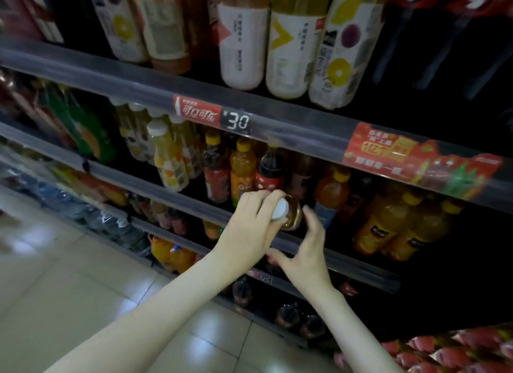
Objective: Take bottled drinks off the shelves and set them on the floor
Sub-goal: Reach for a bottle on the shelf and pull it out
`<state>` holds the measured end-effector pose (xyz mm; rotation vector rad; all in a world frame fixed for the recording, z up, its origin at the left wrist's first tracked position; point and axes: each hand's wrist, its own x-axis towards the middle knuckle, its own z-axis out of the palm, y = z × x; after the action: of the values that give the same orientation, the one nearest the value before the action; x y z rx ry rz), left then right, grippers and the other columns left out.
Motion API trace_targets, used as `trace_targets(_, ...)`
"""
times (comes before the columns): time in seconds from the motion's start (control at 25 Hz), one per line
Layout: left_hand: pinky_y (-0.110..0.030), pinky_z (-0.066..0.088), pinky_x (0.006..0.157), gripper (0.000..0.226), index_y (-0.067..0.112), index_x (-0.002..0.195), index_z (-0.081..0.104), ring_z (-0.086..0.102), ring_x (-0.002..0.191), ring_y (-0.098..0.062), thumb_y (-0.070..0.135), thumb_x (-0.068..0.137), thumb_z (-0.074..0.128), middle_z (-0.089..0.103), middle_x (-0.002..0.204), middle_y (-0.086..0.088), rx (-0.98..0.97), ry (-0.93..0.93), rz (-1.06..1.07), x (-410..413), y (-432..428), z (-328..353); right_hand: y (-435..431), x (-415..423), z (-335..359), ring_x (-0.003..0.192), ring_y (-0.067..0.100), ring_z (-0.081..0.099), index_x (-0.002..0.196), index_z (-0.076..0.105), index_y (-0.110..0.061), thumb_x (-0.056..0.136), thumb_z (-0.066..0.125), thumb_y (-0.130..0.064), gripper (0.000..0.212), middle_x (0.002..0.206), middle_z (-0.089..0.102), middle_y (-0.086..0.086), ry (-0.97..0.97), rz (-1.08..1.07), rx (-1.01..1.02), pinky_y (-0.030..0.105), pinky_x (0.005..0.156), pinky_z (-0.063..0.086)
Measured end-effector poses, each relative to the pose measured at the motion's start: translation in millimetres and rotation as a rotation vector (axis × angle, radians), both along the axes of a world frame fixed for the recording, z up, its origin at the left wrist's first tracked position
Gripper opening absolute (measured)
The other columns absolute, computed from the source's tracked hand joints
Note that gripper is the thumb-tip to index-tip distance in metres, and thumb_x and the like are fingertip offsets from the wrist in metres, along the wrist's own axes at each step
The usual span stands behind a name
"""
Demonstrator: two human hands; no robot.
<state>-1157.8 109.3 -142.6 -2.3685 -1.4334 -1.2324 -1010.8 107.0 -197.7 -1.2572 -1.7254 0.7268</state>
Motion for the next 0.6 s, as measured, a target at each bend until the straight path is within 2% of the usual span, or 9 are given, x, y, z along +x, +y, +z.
trace_targets(0.08, -0.028, 0.04, 0.094, 0.039, 0.004, 0.124, 0.047, 0.051, 0.1, -0.027, 0.014, 0.09, 0.062, 0.058, 0.109, -0.019, 0.02, -0.083, -0.018, -19.5, -31.8, 5.9, -0.7, -19.7, 1.1, 0.138, 0.013, 0.028, 0.139, 0.016, -0.051, 0.069, 0.085, -0.023, 0.102, 0.145, 0.026, -0.014, 0.033, 0.101, 0.0, 0.03, 0.115, 0.027)
trace_targets(0.12, -0.027, 0.04, 0.095, 0.039, 0.004, 0.123, 0.048, 0.052, 0.1, -0.025, 0.014, 0.089, 0.064, 0.058, 0.11, -0.017, 0.025, -0.096, -0.024, -34.4, -45.5, 6.8, 0.3, -32.3, 2.7, 0.134, 0.017, 0.036, 0.133, 0.02, -0.059, 0.069, 0.085, -0.025, 0.098, 0.14, 0.034, -0.011, 0.062, 0.124, -0.049, 0.038, 0.111, 0.034)
trace_targets(0.2, -0.026, 0.04, 0.095, 0.039, 0.006, 0.123, 0.05, 0.052, 0.101, -0.023, 0.016, 0.089, 0.064, 0.056, 0.112, -0.012, -0.012, -0.144, 0.002, -80.8, -65.7, 1.8, -4.4, -74.7, 4.3, 0.119, 0.016, 0.051, 0.119, 0.031, -0.063, 0.066, 0.084, -0.031, 0.081, 0.125, 0.048, -0.012, 0.03, 0.197, -0.131, 0.036, 0.098, 0.045)
trace_targets(0.32, -0.022, 0.035, 0.102, 0.044, 0.011, 0.132, 0.047, 0.048, 0.113, -0.018, 0.023, 0.091, 0.058, 0.051, 0.123, -0.005, -0.159, -0.234, 0.116, -171.2, -93.7, -18.6, -28.4, -169.1, -6.6, 0.107, 0.012, 0.062, 0.113, 0.047, -0.044, 0.067, 0.086, -0.03, 0.063, 0.116, 0.062, -0.01, 0.065, 0.356, -0.391, 0.032, 0.086, 0.053)
trace_targets(0.4, -0.016, 0.03, 0.105, 0.048, 0.018, 0.138, 0.044, 0.044, 0.121, -0.013, 0.028, 0.092, 0.054, 0.046, 0.131, -0.003, -0.334, -0.314, 0.24, -250.1, -122.7, -36.4, -44.2, -251.6, -20.7, 0.101, 0.011, 0.066, 0.116, 0.051, -0.035, 0.064, 0.087, -0.032, 0.063, 0.111, 0.068, -0.007, 0.113, 0.408, -0.515, 0.038, 0.084, 0.056)
trace_targets(0.48, -0.006, 0.026, 0.101, 0.047, 0.025, 0.138, 0.045, 0.044, 0.119, -0.009, 0.027, 0.092, 0.052, 0.046, 0.13, -0.002, -0.523, -0.381, 0.38, -333.8, -152.5, -61.2, -52.3, -331.7, -31.3, 0.094, 0.012, 0.068, 0.109, 0.056, -0.026, 0.055, 0.085, -0.035, 0.061, 0.102, 0.071, -0.003, 0.109, 0.403, -0.579, 0.04, 0.084, 0.057)
trace_targets(0.52, -0.006, 0.028, 0.099, 0.045, 0.028, 0.137, 0.045, 0.046, 0.115, -0.008, 0.024, 0.092, 0.051, 0.049, 0.128, -0.001, -0.634, -0.417, 0.445, -373.5, -166.7, -72.4, -54.5, -370.0, -35.0, 0.091, 0.014, 0.069, 0.106, 0.058, -0.021, 0.052, 0.083, -0.035, 0.06, 0.099, 0.072, 0.0, 0.122, 0.426, -0.631, 0.041, 0.084, 0.057)
trace_targets(0.6, -0.022, 0.041, 0.097, 0.045, 0.037, 0.134, 0.044, 0.053, 0.109, -0.013, 0.019, 0.094, 0.051, 0.054, 0.122, -0.002, -0.824, -0.507, 0.562, -453.8, -191.4, -83.7, -59.6, -451.7, -39.1, 0.088, 0.019, 0.07, 0.104, 0.061, -0.012, 0.053, 0.082, -0.03, 0.058, 0.099, 0.073, 0.007, 0.161, 0.488, -0.767, 0.041, 0.082, 0.057)
